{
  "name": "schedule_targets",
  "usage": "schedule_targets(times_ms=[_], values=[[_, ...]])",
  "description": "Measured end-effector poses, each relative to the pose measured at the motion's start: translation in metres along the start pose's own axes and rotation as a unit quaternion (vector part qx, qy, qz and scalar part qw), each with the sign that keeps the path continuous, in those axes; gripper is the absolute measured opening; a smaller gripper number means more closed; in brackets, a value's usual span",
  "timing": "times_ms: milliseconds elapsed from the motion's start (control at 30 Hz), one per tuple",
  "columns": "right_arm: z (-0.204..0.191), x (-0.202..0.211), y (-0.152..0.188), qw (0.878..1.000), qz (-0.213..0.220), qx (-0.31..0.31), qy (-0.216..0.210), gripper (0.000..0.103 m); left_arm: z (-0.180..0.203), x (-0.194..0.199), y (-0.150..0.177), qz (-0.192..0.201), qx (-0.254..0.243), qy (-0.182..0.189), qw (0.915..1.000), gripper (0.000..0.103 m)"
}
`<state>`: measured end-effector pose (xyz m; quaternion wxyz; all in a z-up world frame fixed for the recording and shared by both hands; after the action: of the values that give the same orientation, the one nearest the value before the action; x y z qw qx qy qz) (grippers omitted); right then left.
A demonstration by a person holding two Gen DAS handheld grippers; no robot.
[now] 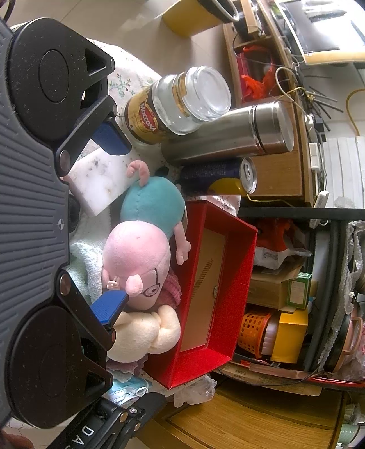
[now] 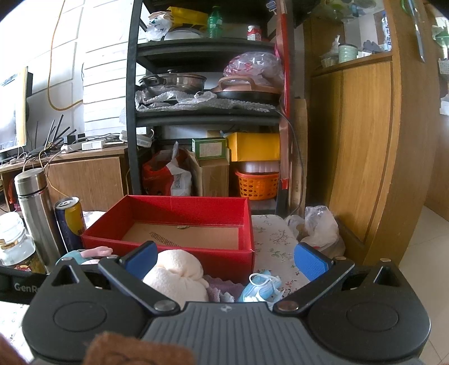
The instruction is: Organize soft objects
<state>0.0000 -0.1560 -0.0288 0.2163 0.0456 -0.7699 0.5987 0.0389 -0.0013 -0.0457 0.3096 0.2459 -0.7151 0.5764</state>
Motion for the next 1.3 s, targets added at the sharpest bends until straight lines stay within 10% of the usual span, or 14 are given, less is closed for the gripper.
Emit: schedule_targets(times_ms=[1300], values=[[-0.0002,0.0003,0.0014,1.0,-0.003,0.0,-0.001,0.079,0.0003,-0.0002,-0.0004,-0.005,-0.03,-0.028,0.9992,0.098]])
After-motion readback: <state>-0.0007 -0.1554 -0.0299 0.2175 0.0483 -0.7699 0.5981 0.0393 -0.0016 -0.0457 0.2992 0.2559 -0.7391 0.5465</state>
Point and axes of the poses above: each gripper's, at about its wrist camera, not at the fingertips, and x roughly against the way its jaws point, z to its right, y to its underside, the point moved 6 cm from there along -x, roughly the way its jaws point, and after that the axes turned 13 degrees about -x, right-handed, at the moved point
